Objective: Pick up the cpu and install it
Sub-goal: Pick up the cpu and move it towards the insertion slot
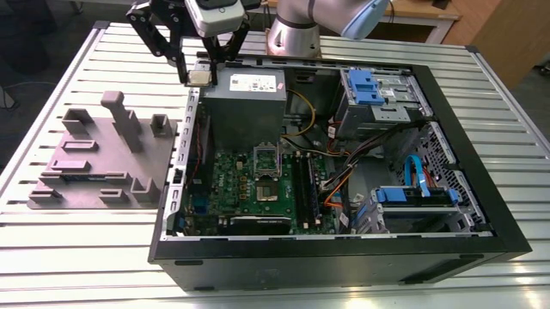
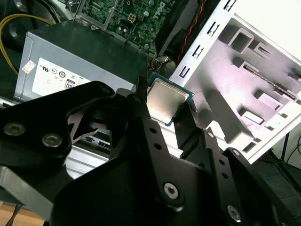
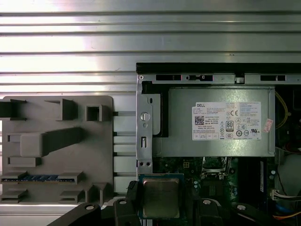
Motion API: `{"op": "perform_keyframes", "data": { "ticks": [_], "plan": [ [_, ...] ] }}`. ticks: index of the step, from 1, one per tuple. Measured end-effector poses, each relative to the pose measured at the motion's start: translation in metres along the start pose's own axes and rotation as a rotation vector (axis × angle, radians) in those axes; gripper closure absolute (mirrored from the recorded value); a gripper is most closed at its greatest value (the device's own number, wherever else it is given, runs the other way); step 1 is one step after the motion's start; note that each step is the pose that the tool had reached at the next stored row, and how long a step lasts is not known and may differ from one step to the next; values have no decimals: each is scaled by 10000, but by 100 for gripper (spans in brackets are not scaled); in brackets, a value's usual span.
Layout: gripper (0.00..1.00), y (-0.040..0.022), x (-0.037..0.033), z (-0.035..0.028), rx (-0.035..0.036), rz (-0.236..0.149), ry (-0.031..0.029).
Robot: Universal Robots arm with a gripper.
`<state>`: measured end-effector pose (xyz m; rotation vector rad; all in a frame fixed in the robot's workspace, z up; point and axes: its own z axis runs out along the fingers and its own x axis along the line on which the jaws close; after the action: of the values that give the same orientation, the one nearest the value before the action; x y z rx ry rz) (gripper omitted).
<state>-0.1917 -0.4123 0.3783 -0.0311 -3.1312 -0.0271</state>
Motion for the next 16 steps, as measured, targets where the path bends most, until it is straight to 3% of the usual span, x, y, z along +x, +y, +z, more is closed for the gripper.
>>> {"op": "perform_keyframes", "data": {
  "ticks": [16],
  "plan": [
    [53,2,-101,-1,0,0,0]
  ]
}}
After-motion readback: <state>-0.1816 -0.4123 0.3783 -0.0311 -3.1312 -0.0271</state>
